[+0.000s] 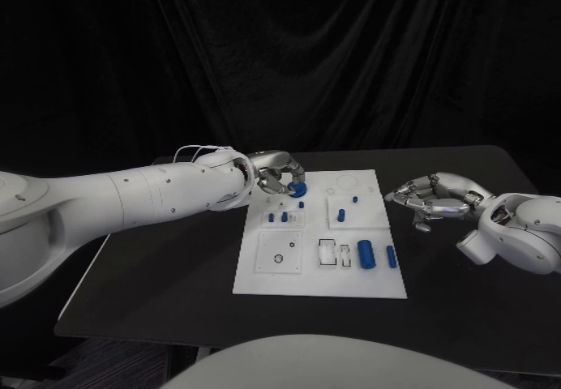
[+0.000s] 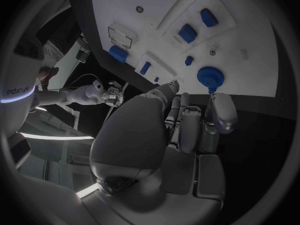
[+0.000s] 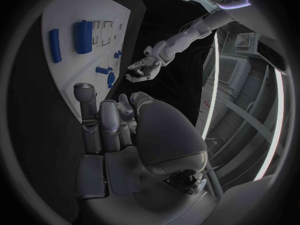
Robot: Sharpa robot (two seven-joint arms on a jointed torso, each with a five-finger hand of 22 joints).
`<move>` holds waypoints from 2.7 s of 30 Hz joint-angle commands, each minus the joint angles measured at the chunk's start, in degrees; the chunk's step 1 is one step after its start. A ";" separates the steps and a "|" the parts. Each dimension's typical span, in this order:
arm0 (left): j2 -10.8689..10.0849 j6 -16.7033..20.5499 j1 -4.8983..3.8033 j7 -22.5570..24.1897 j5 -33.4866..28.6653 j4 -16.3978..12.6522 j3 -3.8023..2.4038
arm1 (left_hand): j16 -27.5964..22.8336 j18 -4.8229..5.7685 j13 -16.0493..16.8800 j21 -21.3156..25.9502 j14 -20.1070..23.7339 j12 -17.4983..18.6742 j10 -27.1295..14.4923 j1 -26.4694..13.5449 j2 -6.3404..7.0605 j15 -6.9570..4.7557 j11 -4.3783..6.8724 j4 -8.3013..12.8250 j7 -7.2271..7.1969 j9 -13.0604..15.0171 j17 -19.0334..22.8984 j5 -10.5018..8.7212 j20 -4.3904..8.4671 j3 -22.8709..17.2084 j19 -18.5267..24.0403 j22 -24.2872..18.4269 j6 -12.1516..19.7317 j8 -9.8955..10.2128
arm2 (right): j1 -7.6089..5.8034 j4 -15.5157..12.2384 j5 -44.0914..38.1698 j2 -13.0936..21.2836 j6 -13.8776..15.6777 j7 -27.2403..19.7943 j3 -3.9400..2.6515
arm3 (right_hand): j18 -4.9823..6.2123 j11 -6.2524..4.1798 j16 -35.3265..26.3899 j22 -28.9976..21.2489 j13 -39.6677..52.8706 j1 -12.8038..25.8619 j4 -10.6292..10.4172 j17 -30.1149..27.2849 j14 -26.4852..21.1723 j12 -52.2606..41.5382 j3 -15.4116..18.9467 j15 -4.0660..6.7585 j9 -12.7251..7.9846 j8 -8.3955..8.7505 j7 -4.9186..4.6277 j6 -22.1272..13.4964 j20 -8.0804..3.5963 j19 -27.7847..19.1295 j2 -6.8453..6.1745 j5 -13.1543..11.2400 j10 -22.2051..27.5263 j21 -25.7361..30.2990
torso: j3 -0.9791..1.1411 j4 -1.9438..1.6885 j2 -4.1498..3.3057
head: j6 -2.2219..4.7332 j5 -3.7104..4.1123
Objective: Assemble the parts on the task board
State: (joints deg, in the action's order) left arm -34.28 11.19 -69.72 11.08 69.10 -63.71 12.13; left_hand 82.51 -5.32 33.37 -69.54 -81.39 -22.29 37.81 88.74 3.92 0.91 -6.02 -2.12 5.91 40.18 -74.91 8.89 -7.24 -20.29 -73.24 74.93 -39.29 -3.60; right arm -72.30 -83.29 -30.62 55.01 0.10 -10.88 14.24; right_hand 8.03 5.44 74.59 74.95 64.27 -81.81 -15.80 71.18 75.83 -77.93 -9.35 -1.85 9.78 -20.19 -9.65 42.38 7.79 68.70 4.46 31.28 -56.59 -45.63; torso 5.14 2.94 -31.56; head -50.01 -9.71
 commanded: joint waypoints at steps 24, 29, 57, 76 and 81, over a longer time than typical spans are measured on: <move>6.24 3.75 3.74 4.57 18.29 7.37 -0.08 | 0.01 -0.39 -7.55 1.48 -0.37 1.18 3.73 -1.84 1.70 -0.97 0.99 -0.42 -3.39 -10.53 0.64 0.01 1.03 0.34 -1.40 4.08 -5.56 -0.76 | 0.14 -0.49 -0.19 0.23 -0.60 0.60 -0.04 | 0.48 0.01 -0.14 3.74 -0.20 -0.28 -0.36 -0.03 -0.49 0.44 -0.06 0.07 -0.10 -0.45 -0.07 -0.35 0.05 -0.59 -0.47 0.44 0.36 0.38 | -0.21 0.43 -0.13 | 0.01 -0.21; 6.71 5.43 3.93 4.08 19.67 8.00 -0.08 | 0.07 -0.40 -7.93 1.59 -0.40 1.24 3.68 -1.77 1.72 -1.06 1.10 -0.37 -3.90 -11.15 0.68 0.58 1.10 0.18 -1.49 4.14 -6.57 -0.82 | 0.14 -0.47 -0.19 0.18 -0.75 0.73 -0.04 | 0.48 0.01 -0.14 3.74 -0.20 -0.28 -0.36 -0.03 -0.49 0.44 -0.06 0.07 -0.10 -0.45 -0.07 -0.35 0.05 -0.59 -0.47 0.44 0.36 0.38 | -0.24 0.40 -0.05 | 0.01 -0.07; 9.39 5.58 5.69 3.15 22.45 12.99 -0.09 | -0.14 -0.19 -9.99 1.36 -0.18 0.88 6.82 -1.94 1.56 -1.55 1.83 0.06 -3.19 -13.25 1.70 1.17 1.59 -0.82 -2.31 4.93 -11.23 -1.38 | 0.21 -0.21 -0.20 -0.06 -1.36 1.37 -0.04 | 0.50 0.00 -0.15 3.71 -0.32 -0.32 -0.42 -0.09 -0.53 0.48 -0.16 0.07 -0.11 -0.55 -0.06 -0.32 0.06 -0.64 -0.39 0.50 0.43 0.50 | -0.17 0.44 -0.10 | 0.01 0.18; 10.58 9.08 6.92 4.21 22.45 15.15 -0.10 | 0.31 0.26 -11.48 -0.34 -1.19 0.56 13.27 -2.29 -0.44 -3.19 4.10 -0.52 -1.88 -13.51 1.31 0.81 2.89 -1.35 -4.17 6.23 -14.72 -2.11 | 0.41 -0.08 -0.20 -0.33 -1.76 1.50 -0.04 | 0.54 -0.04 -0.17 3.66 -0.44 -0.32 -0.51 -0.18 -0.59 0.50 -0.25 0.09 -0.03 -0.89 0.03 0.10 0.05 -0.74 -0.25 0.48 0.48 0.70 | -0.19 0.40 -0.02 | 0.01 0.34; 10.32 10.10 7.04 4.41 22.45 15.17 -0.10 | 0.31 0.33 -11.91 -0.48 -1.31 0.80 14.72 -2.32 -0.81 -3.55 4.51 -0.58 -1.82 -13.48 1.33 0.71 3.26 -1.21 -4.40 6.41 -15.72 -2.37 | 0.42 -0.11 -0.20 -0.28 -1.79 1.56 -0.04 | 0.55 -0.05 -0.21 3.65 -0.44 -0.30 -0.54 -0.23 -0.63 0.50 -0.26 0.10 -0.02 -0.96 0.05 0.18 0.05 -0.74 -0.23 0.45 0.46 0.72 | -0.16 0.39 -0.02 | 0.01 0.48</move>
State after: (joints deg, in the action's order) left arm -23.88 19.54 -62.84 14.42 91.26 -48.54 12.03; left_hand 82.52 -5.29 21.45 -69.76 -82.72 -21.66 52.38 86.38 3.73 -2.27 -1.53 -2.44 4.08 26.67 -73.55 9.98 -4.09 -21.38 -77.45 74.91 -54.69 -5.66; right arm -72.05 -83.36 -30.71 54.69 -1.04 -10.18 14.26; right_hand 8.02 5.43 74.59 74.91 63.88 -81.81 -15.96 71.00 75.68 -77.70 -9.51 -1.70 9.75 -20.97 -9.65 42.38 7.78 68.28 4.46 31.49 -56.60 -45.15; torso 4.96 3.34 -31.59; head -50.01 -9.26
